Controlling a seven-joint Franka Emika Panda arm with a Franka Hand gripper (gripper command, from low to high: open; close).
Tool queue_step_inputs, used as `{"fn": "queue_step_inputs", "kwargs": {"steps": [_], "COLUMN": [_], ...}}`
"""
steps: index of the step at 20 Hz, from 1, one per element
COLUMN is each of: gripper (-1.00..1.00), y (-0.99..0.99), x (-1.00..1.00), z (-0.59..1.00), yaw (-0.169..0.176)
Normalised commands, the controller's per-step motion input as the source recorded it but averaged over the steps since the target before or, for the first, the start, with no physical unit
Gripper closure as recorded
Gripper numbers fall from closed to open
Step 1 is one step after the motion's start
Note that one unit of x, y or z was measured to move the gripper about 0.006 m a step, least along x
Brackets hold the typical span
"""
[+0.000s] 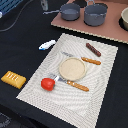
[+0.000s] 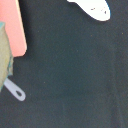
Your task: Interact with the objects in diverse but meaningful ways.
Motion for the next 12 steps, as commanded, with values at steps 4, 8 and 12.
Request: {"fn": "queue_step_inputs", "kwargs": {"steps": [4, 8, 12], "gripper": [-1.00, -1.00, -1.00], "y": [-0.40, -0.35, -0.25], "x": [0.16, 0.07, 0.01], "z": [-0.32, -0.34, -0.31], "yaw": [0.109, 0.150, 0.124]}}
